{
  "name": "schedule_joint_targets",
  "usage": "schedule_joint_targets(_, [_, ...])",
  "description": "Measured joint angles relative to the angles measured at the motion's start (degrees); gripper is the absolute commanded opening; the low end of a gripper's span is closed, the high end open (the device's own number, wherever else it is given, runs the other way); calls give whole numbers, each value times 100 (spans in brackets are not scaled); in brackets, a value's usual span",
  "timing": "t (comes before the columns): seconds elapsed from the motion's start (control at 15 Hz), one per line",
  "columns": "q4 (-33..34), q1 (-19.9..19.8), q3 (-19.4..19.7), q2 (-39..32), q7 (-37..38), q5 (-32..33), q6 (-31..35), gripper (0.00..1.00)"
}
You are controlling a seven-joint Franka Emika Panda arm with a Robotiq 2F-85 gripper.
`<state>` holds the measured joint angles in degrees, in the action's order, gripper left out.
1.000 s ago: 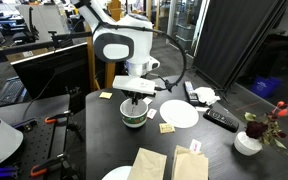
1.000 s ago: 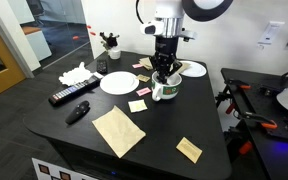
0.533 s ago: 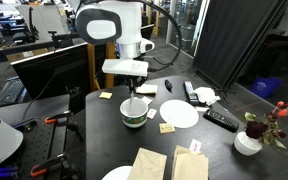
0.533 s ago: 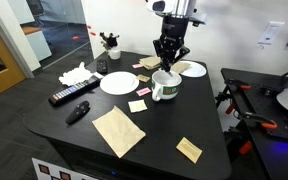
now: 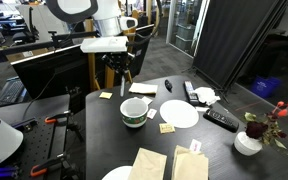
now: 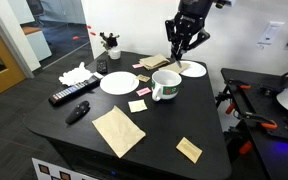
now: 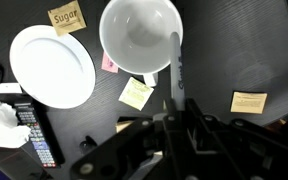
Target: Take the black marker out of the green and white mug
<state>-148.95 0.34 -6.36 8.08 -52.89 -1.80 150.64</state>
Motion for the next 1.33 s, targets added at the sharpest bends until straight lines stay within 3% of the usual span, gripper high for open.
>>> schedule_joint_targets(0.33, [-341, 434, 1, 533, 454, 175, -137, 4])
schedule_joint_targets(0.8, [-472, 958, -20, 612, 944, 186, -563, 4])
schedule_joint_targets(1.33, [-279, 1087, -45, -163, 1330, 225, -481, 4])
